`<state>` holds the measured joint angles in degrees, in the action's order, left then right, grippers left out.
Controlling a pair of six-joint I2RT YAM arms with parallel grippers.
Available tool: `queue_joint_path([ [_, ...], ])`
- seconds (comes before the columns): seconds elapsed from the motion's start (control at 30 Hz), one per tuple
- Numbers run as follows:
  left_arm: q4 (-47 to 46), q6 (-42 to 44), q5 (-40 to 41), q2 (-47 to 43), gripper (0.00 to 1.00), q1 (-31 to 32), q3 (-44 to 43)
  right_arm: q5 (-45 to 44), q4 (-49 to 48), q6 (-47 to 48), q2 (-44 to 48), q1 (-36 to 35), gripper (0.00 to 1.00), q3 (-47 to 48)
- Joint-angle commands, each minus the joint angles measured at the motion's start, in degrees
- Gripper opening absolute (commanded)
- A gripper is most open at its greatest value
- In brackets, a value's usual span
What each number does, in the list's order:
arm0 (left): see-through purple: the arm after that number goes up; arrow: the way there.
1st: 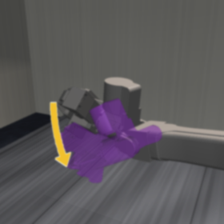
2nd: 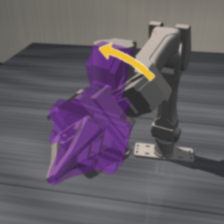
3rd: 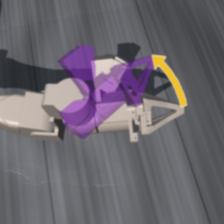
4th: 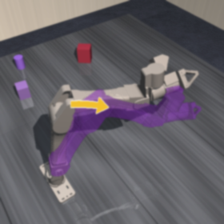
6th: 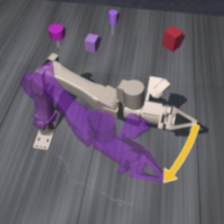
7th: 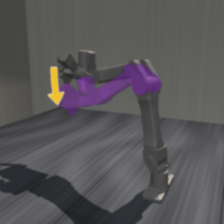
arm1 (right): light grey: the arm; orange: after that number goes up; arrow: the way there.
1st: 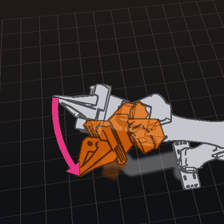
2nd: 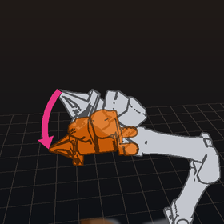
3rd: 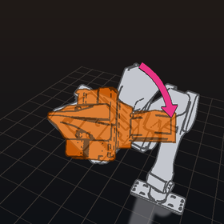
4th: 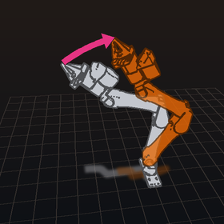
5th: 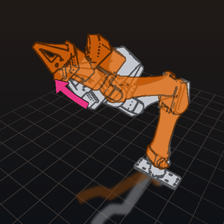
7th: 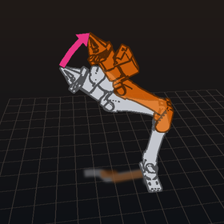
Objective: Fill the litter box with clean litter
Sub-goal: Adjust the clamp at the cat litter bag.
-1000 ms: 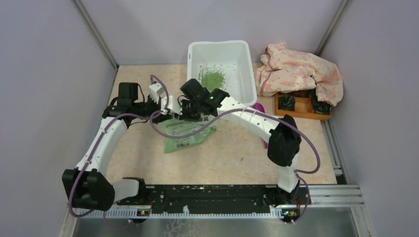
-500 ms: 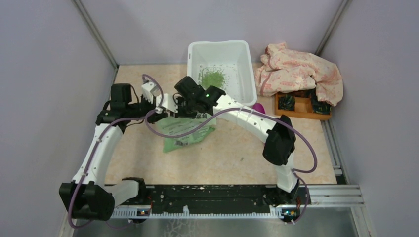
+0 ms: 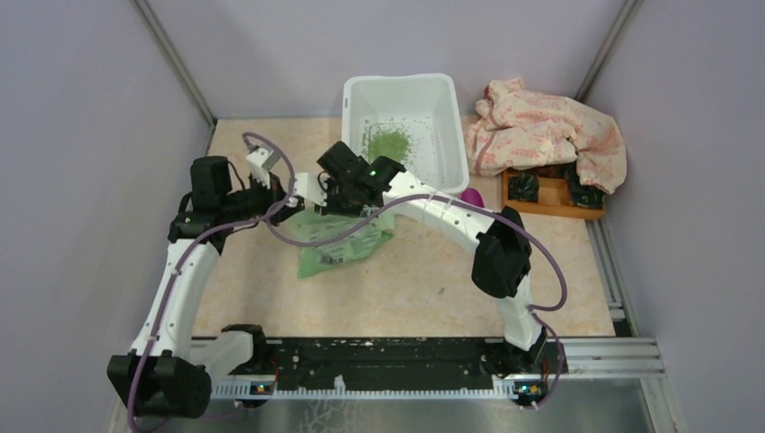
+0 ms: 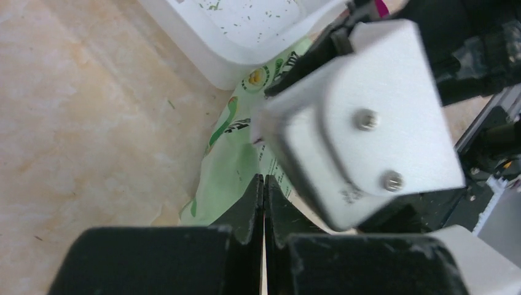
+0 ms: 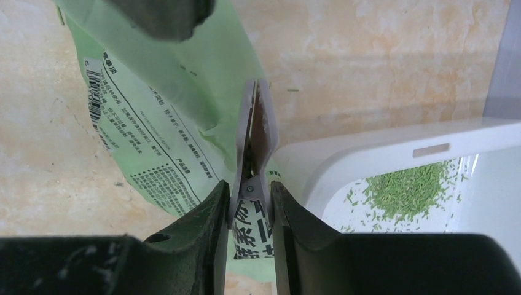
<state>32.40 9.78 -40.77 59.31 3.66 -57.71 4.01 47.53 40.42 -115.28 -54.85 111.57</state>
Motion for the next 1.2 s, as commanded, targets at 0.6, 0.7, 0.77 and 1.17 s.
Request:
queue_joint_path([
  [0.6,-18.3,-38.4,-5.4,3.6,0.99,-11.6,9.1,-3.7,-3.0,0.4,3.2,0.1,0.00,-3.5],
  [0.7,-19.1,-43.3,-3.2,1.4,0.99,-13.7,12.7,-3.7,-3.5,0.5,4.6,0.5,0.00,-5.3],
  [0.77,-22.6,-46.9,-4.6,-0.1,0.99,-14.0,16.2,-5.3,-3.4,0.6,5.4,0.7,0.00,-6.2],
  [1.17,-25.2,-46.1,-8.8,-4.4,0.87,-13.9,23.1,-5.0,-2.1,0.4,6.9,1.3,0.00,-6.3],
])
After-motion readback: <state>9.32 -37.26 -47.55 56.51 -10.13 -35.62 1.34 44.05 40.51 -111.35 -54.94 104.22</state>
